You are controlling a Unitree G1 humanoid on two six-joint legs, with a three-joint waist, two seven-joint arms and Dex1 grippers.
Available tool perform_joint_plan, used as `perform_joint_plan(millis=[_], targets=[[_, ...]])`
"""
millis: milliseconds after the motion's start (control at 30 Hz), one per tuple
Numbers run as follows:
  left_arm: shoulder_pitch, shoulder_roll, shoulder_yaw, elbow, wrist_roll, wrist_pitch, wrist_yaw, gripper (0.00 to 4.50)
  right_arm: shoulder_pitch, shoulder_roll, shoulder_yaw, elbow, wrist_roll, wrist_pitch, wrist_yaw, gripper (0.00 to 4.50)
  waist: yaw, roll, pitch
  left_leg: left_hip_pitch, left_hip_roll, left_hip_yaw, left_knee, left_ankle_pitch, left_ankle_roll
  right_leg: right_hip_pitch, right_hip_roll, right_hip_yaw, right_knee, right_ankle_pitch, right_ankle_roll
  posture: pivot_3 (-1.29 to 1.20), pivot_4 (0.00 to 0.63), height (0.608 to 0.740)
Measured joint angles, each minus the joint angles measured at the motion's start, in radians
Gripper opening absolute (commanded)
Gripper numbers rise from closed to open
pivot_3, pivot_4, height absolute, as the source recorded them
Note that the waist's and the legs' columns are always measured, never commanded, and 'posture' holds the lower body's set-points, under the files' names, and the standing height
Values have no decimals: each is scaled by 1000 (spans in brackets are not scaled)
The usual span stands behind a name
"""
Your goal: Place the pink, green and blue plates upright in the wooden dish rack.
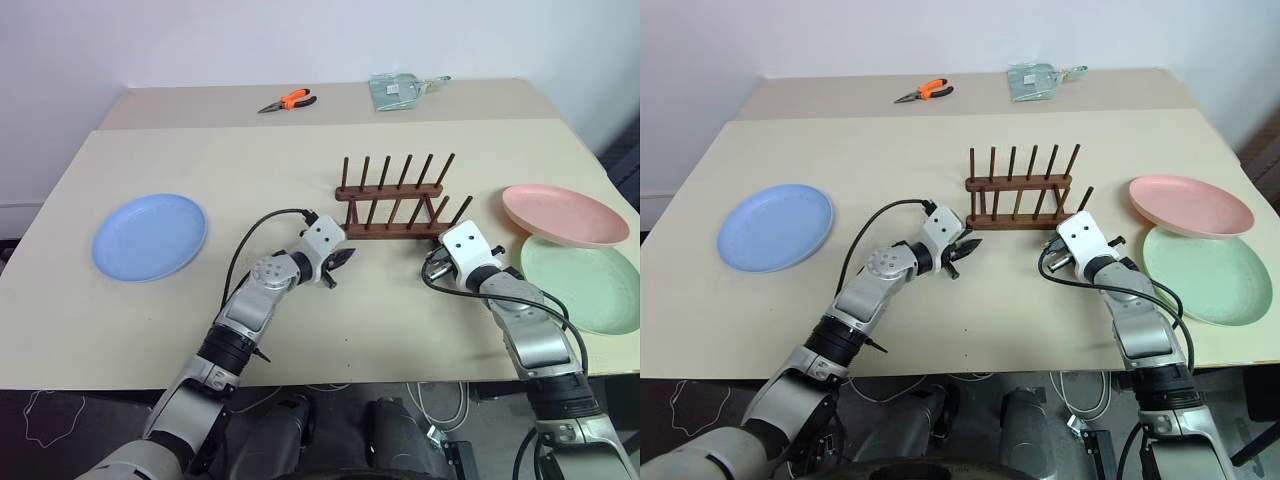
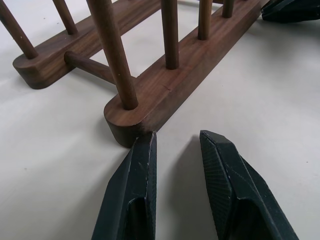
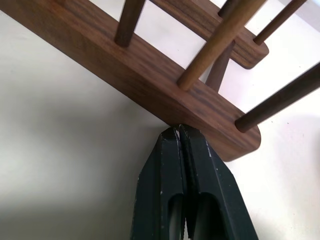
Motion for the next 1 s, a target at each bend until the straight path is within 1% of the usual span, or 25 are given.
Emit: perform_joint_plan(millis=[33, 167, 200, 267, 333, 367, 433, 500, 600, 633, 700, 833, 867, 1000], targets=[[3, 1, 0, -5, 0, -1, -5, 1344, 18, -20, -8, -20, 3, -3, 19, 882, 1, 0, 0, 0, 0, 0, 0, 0, 0, 0, 0, 0, 0, 0, 0, 0, 150, 719], [40, 24, 8, -60, -15, 1, -40, 1344, 136, -147, -99, -131, 22, -20, 95, 2836, 3, 1, 0, -2, -1, 0, 0, 0, 1, -1, -1, 0, 0, 1, 1, 0, 150, 719], [54, 30, 16, -78, -28, 6, -57, 1344, 170, -198, -129, -166, 21, -27, 117, 3302, 2, 1, 0, -3, -1, 0, 0, -1, 1, -2, -1, 0, 0, 1, 2, 0, 150, 719], [84, 43, 30, -113, -62, 21, -97, 1344, 222, -306, -218, -215, 17, -36, 162, 3302, 0, 1, 0, -3, -1, 1, 0, -1, 1, -3, -1, 1, 0, 1, 2, 0, 150, 719], [90, 46, 38, -130, -86, 31, -125, 1344, 229, -369, -281, -231, 1, -45, 181, 3302, -1, 1, 0, -3, 0, 1, 0, -1, 1, -3, 0, 1, 0, 1, 2, 0, 150, 719], [90, 47, 40, -142, -95, 31, -138, 1344, 231, -399, -286, -225, -16, -61, 183, 3302, 0, 1, 0, -3, 0, 1, 0, -1, 0, -3, 0, 1, 0, 1, 2, 0, 150, 719], [89, 46, 41, -164, -114, 31, -168, 1344, 232, -454, -280, -184, -70, -108, 180, 3302, 2, 1, 0, -3, 0, 2, 1, -2, -1, -2, -1, 1, 0, 1, 2, 0, 150, 719], [88, 46, 41, -172, -123, 30, -191, 1344, 225, -509, -237, -91, -145, -164, 162, 3302, 1, 1, 0, -3, 0, 2, 1, -1, -1, -2, -1, 1, -1, 1, 2, 0, 150, 719], [87, 46, 42, -182, -135, 30, -208, 1344, 173, -540, -153, 80, -247, -240, 119, 3302, 1, 1, 0, -3, 0, 3, 0, 0, 1, -3, -1, 2, -1, 1, 2, 0, 150, 719], [87, 44, 43, -185, -139, 30, -210, 1344, 145, -540, -127, 131, -269, -264, 104, 3073, 0, 1, 0, -3, 0, 3, 0, 0, 1, -3, -1, 2, -1, 1, 2, 0, 150, 719], [89, 40, 43, -203, -145, 31, -212, 1344, 81, -541, -75, 243, -322, -313, 67, 2435, -2, 1, 0, -3, 0, 5, 0, 0, 1, -4, -1, 4, 0, 1, 2, 0, 150, 719], [102, 46, 42, -249, -154, 38, -216, 1344, 21, -541, -19, 354, -384, -381, 20, 373, 1, 1, 0, -3, 0, 5, 0, 0, 1, -4, -1, 4, 0, 1, 2, 0, 150, 719], [112, 49, 43, -258, -155, 38, -216, 1344, 20, -541, -12, 363, -393, -390, 9, 19, 1, 1, 0, -3, 0, 5, 0, 0, 1, -4, -1, 4, 0, 1, 2, 0, 150, 719], [137, 67, 43, -271, -156, 47, -209, 1344, 25, -546, -10, 344, -409, -412, 3, 19, 1, 1, 0, -3, 0, 5, 0, 0, 1, -5, -1, 5, 0, 1, 2, 0, 150, 719]])
